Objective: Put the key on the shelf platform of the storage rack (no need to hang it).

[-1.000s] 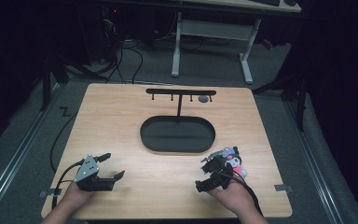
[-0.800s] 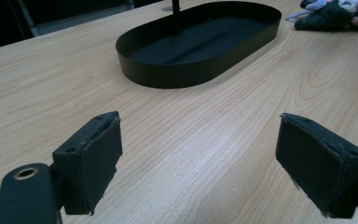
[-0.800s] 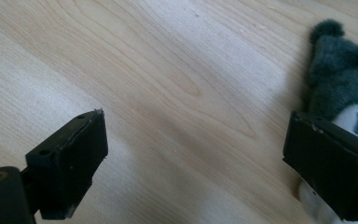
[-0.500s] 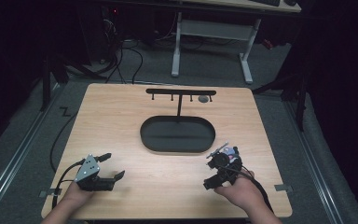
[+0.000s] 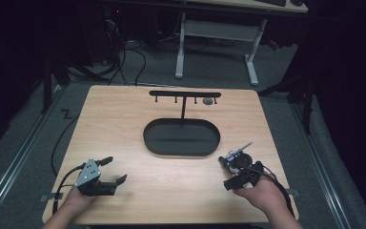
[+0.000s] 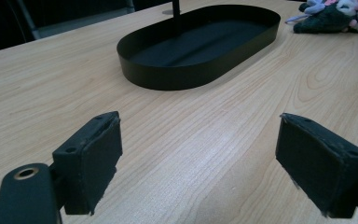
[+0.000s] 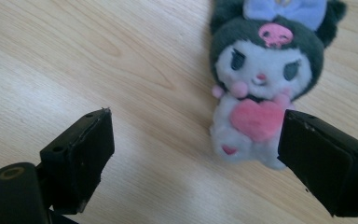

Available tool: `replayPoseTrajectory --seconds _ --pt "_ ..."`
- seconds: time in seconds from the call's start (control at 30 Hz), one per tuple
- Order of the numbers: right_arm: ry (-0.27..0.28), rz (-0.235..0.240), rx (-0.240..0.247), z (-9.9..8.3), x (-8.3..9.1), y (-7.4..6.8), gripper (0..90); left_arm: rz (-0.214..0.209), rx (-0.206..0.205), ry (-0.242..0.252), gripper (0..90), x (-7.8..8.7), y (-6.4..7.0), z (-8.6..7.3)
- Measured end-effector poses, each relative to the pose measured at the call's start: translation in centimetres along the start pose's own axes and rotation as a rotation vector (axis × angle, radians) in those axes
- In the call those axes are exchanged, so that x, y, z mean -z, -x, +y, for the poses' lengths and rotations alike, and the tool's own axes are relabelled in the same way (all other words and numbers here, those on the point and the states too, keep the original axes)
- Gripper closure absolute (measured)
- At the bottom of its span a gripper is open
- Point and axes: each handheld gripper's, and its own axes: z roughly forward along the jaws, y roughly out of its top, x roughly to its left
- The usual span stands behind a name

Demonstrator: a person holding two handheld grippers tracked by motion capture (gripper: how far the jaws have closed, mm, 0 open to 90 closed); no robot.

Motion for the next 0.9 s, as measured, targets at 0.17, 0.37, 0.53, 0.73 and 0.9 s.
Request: replayPoseTrajectory --seconds 0.17,0.37,0.53,0.73,0.9 --pt "-0.007 -0.003 -0.024 -0.6 0.1 0.7 12.0 0.003 0.005 0.000 15.4 0.0 0.0 0.0" --pt "0.000 0.010 -0.063 -1.2 -0.3 1.9 15.0 0.005 0.013 -0.007 15.4 -0.1 -0.1 0.0" --pt "0.006 0.024 -0.110 -1.6 -0.8 3.0 18.5 0.004 0.012 -0.014 15.4 -0.3 -0.1 0.1" --pt "0.010 0.020 -0.138 -2.0 -1.4 3.7 19.5 0.003 0.005 -0.020 15.4 -0.3 0.0 0.1" --pt "0.008 0.022 -0.153 -2.2 -2.1 4.0 20.5 0.003 -0.004 -0.011 15.4 -0.2 0.1 0.1"
